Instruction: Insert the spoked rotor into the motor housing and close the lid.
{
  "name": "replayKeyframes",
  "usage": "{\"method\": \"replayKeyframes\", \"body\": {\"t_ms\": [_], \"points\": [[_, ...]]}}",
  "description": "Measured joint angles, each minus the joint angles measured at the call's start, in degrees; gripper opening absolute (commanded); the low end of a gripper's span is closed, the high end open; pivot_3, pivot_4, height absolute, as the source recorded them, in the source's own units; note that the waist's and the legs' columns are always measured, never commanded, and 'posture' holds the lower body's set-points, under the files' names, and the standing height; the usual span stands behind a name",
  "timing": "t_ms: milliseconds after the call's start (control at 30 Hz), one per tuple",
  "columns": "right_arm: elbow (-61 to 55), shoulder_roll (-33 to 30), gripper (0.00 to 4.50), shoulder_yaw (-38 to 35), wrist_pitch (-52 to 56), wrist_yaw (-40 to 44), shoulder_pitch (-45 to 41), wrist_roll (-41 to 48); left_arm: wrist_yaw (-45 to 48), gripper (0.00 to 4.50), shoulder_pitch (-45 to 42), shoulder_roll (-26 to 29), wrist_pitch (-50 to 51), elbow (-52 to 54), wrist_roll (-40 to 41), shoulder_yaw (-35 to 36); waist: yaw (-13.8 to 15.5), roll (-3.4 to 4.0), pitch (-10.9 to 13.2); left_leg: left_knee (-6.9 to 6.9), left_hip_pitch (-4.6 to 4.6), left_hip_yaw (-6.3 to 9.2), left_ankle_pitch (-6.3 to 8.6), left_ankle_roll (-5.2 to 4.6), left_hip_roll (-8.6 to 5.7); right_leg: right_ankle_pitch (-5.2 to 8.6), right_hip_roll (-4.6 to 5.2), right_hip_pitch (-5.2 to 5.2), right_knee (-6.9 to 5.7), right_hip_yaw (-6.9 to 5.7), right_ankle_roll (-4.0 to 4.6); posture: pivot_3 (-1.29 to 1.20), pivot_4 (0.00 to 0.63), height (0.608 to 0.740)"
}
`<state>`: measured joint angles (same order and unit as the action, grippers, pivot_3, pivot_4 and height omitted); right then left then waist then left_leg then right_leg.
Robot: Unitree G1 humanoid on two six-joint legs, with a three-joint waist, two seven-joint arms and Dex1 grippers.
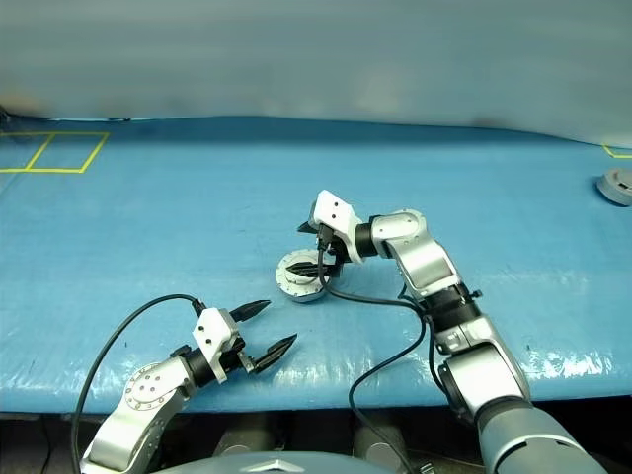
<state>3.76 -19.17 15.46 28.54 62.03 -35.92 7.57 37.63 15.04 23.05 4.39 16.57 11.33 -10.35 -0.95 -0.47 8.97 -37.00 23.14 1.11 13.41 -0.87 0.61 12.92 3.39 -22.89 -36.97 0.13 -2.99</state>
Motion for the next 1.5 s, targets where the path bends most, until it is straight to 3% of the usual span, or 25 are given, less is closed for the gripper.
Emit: {"method": "replayKeyframes", "body": {"t_ms": [167, 267, 467, 900, 1500], "points": [[-14.83, 4.86, 4.48, -0.4, 12.97, -14.78, 11.37, -0.46, 0.65, 4.5, -0.23, 0.04, 0.0, -0.06, 0.02, -0.32, 0.0, 0.02, 0.01, -0.06, 0.16, -0.05, 0.0, 0.01, 0.0, 0.05, 0.01, -0.19, -0.01, 0.03, 0.1, 0.0, 0.15, 0.74], [-22.62, 15.73, 4.48, -3.72, 19.75, -29.82, 18.03, -2.5, 0.98, 4.5, -0.26, -0.01, 0.04, -0.07, 0.05, -0.38, -0.11, 0.01, -0.01, -0.13, 0.51, -0.09, -0.08, 0.11, 0.0, 0.01, -0.03, -0.68, -0.22, 0.13, 0.04, 0.0, 0.15, 0.74], [-28.89, 22.29, 4.48, 3.65, 20.8, -45.95, 27.18, -8.04, 1.15, 4.5, -0.4, -0.04, 0.2, -0.07, 0.06, -0.37, -0.27, 0.0, -0.01, -0.2, 0.51, -0.16, -0.11, 0.07, 0.0, 0.03, -0.01, -0.66, -0.18, 0.22, 0.05, 0.0, 0.15, 0.74], [-24.19, 19.29, 4.48, 8.05, 6.71, -51.46, 27.85, -13.01, 1.14, 4.5, -0.75, 0.71, 1.35, -0.06, 0.12, -0.02, -0.48, -0.01, -0.02, -0.19, 0.46, -0.2, -0.13, 0.03, 0.03, 0.14, -0.05, -0.63, -0.17, 0.27, -0.15, 0.0, 0.15, 0.74], [-17.36, 17.82, 4.48, 6.55, 3.66, -49.48, 26.49, -12.74, 1.08, 4.5, -0.67, 0.65, 1.35, -0.06, 0.13, 0.56, -0.46, -0.02, -0.02, -0.21, 0.45, -0.25, -0.13, 0.02, 0.03, 0.13, -0.06, -0.62, -0.18, 0.31, -0.15, 0.0, 0.15, 0.74]]}}
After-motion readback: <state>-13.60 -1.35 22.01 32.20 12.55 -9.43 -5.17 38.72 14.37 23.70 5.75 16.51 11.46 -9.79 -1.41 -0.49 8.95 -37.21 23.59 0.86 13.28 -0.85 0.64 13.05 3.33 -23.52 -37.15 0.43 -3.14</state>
